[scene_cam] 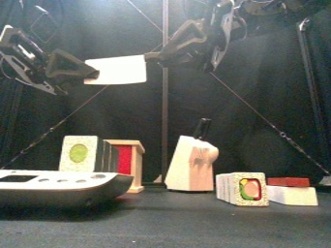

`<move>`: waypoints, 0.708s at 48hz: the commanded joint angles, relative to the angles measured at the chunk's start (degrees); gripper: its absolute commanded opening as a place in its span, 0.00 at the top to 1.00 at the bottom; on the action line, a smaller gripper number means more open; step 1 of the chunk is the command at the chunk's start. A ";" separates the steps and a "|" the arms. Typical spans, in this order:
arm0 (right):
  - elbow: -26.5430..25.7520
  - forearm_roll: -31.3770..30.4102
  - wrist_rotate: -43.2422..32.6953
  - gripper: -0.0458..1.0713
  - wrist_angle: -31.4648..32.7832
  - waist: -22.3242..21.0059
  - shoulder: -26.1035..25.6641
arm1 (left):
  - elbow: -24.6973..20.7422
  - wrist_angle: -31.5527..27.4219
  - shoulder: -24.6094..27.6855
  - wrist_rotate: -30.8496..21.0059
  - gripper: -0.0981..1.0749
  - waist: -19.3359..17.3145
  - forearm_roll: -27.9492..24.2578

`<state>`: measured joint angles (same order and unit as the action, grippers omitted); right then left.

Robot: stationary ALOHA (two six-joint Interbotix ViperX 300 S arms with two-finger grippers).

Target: Grab cleaver with both hands

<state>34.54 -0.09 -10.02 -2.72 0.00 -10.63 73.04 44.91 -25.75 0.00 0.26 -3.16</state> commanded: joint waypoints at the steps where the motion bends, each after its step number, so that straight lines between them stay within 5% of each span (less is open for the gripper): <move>1: -1.49 0.18 -0.09 0.43 0.44 -0.44 -0.62 | -0.88 -0.62 0.00 -0.09 0.68 0.00 1.14; 34: -2.64 1.85 0.00 0.49 3.08 -2.11 1.41 | -0.70 -1.58 0.09 0.26 0.68 0.09 1.49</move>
<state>33.66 1.76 -10.11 0.53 -1.76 -8.53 73.13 42.98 -25.75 0.09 0.26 -1.49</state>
